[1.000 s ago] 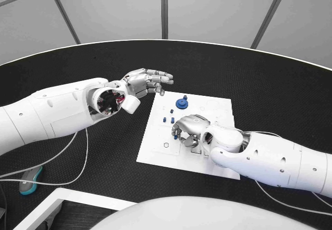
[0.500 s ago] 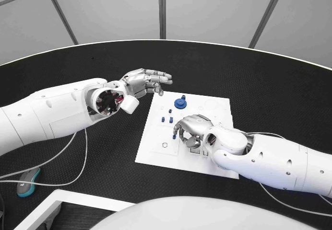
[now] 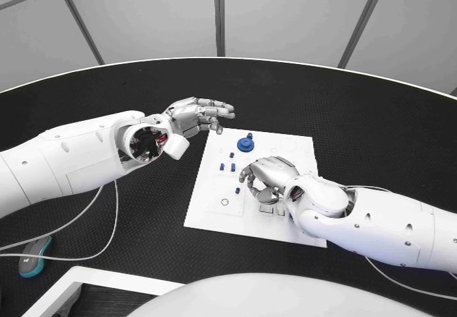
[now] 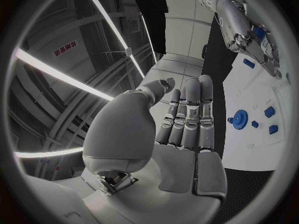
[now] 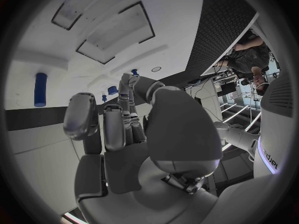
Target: Assemble the parts on the task board
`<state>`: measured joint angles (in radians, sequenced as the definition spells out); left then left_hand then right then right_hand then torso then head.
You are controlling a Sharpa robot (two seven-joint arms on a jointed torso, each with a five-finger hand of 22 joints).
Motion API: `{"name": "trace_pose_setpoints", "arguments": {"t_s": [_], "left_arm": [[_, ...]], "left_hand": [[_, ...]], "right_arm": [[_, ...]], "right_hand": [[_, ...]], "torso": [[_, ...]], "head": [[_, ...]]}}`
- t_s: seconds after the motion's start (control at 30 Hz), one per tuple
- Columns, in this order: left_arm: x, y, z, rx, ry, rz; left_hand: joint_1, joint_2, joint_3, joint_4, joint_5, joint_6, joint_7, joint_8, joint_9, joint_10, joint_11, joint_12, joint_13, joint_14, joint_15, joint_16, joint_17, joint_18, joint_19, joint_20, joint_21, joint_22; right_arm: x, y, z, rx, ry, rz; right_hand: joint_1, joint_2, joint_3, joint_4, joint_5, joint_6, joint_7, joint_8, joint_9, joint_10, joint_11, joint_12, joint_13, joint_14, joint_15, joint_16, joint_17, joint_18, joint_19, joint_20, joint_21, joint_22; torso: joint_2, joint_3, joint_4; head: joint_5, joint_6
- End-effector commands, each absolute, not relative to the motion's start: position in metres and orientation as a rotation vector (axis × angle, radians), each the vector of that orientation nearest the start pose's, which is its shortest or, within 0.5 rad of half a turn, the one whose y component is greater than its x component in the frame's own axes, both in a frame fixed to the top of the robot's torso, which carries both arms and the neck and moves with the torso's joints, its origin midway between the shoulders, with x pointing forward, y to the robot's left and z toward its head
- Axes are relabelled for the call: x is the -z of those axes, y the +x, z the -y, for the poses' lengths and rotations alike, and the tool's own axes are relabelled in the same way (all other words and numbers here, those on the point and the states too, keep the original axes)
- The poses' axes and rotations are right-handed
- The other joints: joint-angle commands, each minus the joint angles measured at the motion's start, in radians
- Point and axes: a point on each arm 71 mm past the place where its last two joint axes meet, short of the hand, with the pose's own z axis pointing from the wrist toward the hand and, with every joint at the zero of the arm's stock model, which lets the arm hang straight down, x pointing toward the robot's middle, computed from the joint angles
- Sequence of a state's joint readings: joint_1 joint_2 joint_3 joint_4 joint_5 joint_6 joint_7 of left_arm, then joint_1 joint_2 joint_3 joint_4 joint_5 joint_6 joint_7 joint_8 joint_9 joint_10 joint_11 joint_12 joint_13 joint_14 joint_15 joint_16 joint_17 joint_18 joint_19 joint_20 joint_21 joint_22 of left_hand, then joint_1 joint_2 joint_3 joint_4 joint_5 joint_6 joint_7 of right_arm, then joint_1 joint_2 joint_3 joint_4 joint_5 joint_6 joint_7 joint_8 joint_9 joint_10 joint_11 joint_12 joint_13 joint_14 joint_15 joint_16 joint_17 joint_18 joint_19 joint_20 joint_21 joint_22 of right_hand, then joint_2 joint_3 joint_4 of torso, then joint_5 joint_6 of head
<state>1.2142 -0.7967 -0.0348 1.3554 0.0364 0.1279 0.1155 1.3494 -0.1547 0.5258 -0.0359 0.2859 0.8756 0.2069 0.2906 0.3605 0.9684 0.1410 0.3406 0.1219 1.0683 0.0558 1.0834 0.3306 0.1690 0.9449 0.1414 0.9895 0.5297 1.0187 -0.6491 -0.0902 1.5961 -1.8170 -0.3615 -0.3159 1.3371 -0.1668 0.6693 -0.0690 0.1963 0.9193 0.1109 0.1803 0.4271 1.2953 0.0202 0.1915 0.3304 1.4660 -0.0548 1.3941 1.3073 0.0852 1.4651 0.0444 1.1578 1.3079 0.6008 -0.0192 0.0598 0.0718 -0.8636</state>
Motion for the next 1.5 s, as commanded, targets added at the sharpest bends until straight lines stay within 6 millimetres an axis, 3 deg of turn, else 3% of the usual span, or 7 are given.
{"name": "trace_pose_setpoints", "arguments": {"t_s": [0.03,0.3,0.43,0.53,0.73,1.23,1.5], "left_arm": [[0.195,0.508,-0.211,1.703,-1.163,-1.824],[0.195,0.51,-0.215,1.695,-1.167,-1.807],[0.195,0.511,-0.218,1.689,-1.171,-1.8],[0.195,0.511,-0.219,1.688,-1.171,-1.798],[0.195,0.511,-0.218,1.69,-1.17,-1.798],[0.195,0.509,-0.219,1.689,-1.171,-1.799],[0.195,0.509,-0.219,1.688,-1.171,-1.799]], "left_hand": [[0.007,0.002,-0.005,0.001,0.002,0.001,0.002,0.007,0.001,-0.009,-0.001,0.006,-0.001,-0.009,-0.001,-0.007,-0.002,0.017,-0.005,0.001,-0.006,-0.001],[0.007,0.002,-0.005,0.001,0.002,0.001,0.002,0.007,0.001,-0.009,-0.001,0.006,-0.001,-0.009,-0.001,-0.007,-0.002,0.017,-0.005,0.001,-0.006,-0.001],[0.007,0.002,-0.005,0.001,0.002,0.001,0.002,0.007,0.001,-0.009,-0.001,0.006,-0.001,-0.009,-0.001,-0.007,-0.002,0.017,-0.005,0.001,-0.006,-0.001],[0.007,0.003,-0.006,0.002,0.002,0.001,0.002,0.007,0.001,-0.009,-0.001,0.006,-0.001,-0.009,-0.001,-0.007,-0.002,0.017,-0.005,0.001,-0.006,-0.001],[0.007,0.003,-0.006,0.002,0.002,0.001,0.002,0.007,0.001,-0.009,-0.001,0.006,-0.001,-0.009,-0.001,-0.007,-0.002,0.017,-0.005,0.001,-0.006,-0.001],[0.007,0.003,-0.006,0.002,0.002,0.001,0.002,0.007,0.001,-0.009,-0.001,0.006,-0.001,-0.009,-0.001,-0.007,-0.002,0.017,-0.005,0.001,-0.006,-0.001],[0.007,0.003,-0.006,0.002,0.002,0.001,0.002,0.007,0.001,-0.009,-0.001,0.006,-0.001,-0.009,-0.001,-0.007,-0.002,0.017,-0.005,0.001,-0.006,-0.001]], "right_arm": [[0.257,0.41,0.095,-0.656,-0.39,-1.649],[0.227,0.417,0.135,-0.645,-0.367,-1.64],[0.215,0.427,0.156,-0.593,-0.386,-1.659],[0.211,0.433,0.167,-0.557,-0.397,-1.667],[0.212,0.445,0.178,-0.507,-0.41,-1.679],[0.224,0.463,0.166,-0.469,-0.478,-1.702],[0.233,0.468,0.161,-0.457,-0.499,-1.733]], "right_hand": [[-0.008,-0.004,-0.001,0.008,0.002,0.019,0.007,0.002,0.002,-0.023,0.006,-0.01,0.003,0.052,0.003,-0.003,-0.001,-0.003,0.017,-0.001,-0.005,0.014],[-0.085,-0.057,-0.039,0.069,-0.05,0.04,0.029,0.002,0.003,-0.137,0.054,-0.094,-0.044,0.031,0.044,-0.054,-0.073,0.015,-0.02,0.031,-0.13,-0.055],[-0.103,-0.102,-0.099,0.113,-0.085,0.002,0.009,-0.023,-0.006,-0.178,0.057,-0.118,-0.073,0.021,0.048,-0.068,-0.092,0.021,-0.027,0.041,-0.158,-0.07],[-0.06,-0.088,-0.2,0.143,-0.073,-0.015,-0.012,-0.036,-0.011,-0.221,0.064,-0.113,-0.09,0.013,0.053,-0.076,-0.108,0.026,-0.032,0.048,-0.196,-0.093],[-0.009,-0.071,-0.276,0.174,-0.068,-0.022,-0.017,-0.046,-0.016,-0.245,0.068,-0.098,-0.105,0.012,0.056,-0.075,-0.112,0.027,-0.028,0.05,-0.204,-0.097],[0.035,-0.051,-0.259,0.196,-0.049,-0.007,-0.019,-0.045,-0.019,-0.222,0.063,-0.067,-0.114,0.024,0.053,-0.054,-0.089,0.021,-0.012,0.047,-0.171,-0.077],[0.045,-0.053,-0.225,0.202,-0.036,0.008,-0.013,-0.042,-0.02,-0.202,0.059,-0.057,-0.123,0.03,0.049,-0.047,-0.081,0.018,-0.004,0.043,-0.155,-0.067]], "torso": [[-0.003,-0.0017,-0.0031],[-0.012,-0.0029,-0.0165],[-0.014,-0.0046,-0.0204],[-0.015,-0.0051,-0.0216],[-0.014,-0.0054,-0.0192],[-0.007,-0.008,-0.0115],[-0.009,-0.0064,-0.0146]], "head": [[-0.013,0.011],[-0.045,0.042],[-0.06,0.051],[-0.066,0.056],[-0.071,0.06],[-0.066,0.06],[-0.065,0.055]]}}
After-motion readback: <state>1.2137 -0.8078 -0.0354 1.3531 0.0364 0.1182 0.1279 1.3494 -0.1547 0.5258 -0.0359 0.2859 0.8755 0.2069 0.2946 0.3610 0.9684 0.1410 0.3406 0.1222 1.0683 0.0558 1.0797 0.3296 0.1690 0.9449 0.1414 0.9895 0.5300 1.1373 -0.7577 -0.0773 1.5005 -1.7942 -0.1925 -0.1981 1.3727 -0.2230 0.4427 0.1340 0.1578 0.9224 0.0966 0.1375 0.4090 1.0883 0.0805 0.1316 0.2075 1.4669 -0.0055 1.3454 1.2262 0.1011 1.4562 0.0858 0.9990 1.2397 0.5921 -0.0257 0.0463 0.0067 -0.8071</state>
